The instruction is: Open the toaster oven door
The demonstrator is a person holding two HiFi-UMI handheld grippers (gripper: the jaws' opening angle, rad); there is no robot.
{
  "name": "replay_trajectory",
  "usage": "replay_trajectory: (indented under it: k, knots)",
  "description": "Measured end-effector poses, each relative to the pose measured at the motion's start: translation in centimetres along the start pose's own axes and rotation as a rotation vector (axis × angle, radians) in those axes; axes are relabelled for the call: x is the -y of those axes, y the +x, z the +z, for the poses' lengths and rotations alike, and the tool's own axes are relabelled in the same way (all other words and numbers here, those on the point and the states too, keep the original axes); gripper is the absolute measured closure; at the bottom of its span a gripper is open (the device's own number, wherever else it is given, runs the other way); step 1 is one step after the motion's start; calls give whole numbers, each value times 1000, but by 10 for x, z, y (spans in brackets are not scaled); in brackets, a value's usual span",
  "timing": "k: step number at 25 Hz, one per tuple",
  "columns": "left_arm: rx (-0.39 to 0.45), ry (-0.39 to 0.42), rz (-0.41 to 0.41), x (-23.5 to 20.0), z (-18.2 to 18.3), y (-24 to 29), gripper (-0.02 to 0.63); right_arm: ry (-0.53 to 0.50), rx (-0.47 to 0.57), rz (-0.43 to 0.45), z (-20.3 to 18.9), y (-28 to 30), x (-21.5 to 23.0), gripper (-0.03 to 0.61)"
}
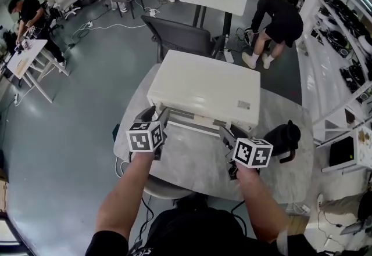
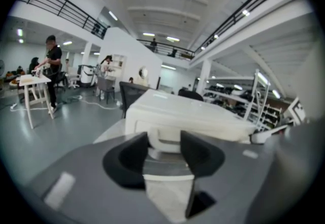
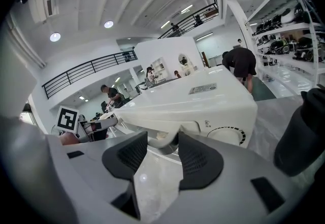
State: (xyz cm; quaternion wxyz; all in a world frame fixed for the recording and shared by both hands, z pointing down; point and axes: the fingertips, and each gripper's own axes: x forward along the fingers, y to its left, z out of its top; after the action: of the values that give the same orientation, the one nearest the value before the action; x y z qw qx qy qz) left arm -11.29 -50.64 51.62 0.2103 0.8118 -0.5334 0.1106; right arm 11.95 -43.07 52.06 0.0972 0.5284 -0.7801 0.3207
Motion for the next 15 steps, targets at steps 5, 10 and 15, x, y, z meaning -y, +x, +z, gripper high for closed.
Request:
replay_trajectory:
  k: [5,10,15]
  knots:
    - [7,8,-9,1,-5,-8,405,-18,0,-5,-7,-5,-4,395]
    - [29,9,-13,0,-12,-20,407,-25,-1,-12,-17,-12,-11,399]
    - [27,10,-17,0,-24,-32,407,-19,-8,-32,-30,-19,-15,405]
